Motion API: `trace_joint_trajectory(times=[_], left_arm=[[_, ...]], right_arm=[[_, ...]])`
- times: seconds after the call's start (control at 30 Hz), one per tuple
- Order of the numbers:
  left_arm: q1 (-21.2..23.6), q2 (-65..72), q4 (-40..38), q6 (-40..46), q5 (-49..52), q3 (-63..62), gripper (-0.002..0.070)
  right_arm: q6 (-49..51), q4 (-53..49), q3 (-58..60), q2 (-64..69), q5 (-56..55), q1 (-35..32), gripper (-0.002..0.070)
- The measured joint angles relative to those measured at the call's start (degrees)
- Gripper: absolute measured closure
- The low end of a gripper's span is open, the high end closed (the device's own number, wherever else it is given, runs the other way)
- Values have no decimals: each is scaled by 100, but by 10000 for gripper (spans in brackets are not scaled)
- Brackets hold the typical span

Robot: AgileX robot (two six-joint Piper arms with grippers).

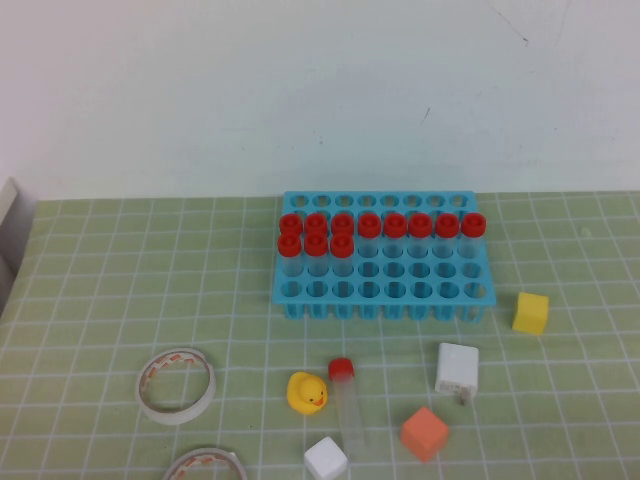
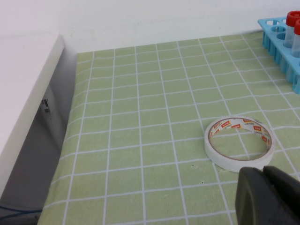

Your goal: Place the test tubes

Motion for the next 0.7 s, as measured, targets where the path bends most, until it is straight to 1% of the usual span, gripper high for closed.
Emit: trace_joint_trajectory(times=[0.23,0.47,0.57,0.7], left_arm=[[0,0,0,0,0,0,676],[0,0,0,22,0,0,676],[0,0,0,52,-18,0,676],[0,0,57,74,-348,23,676]], right_arm=[[-10,-414,0,0,-12,0,603],[0,-424,0,0,-40,0,603],[0,-315,42,0,-306,0,603],[0,-257,69,0,-1077,0,603]])
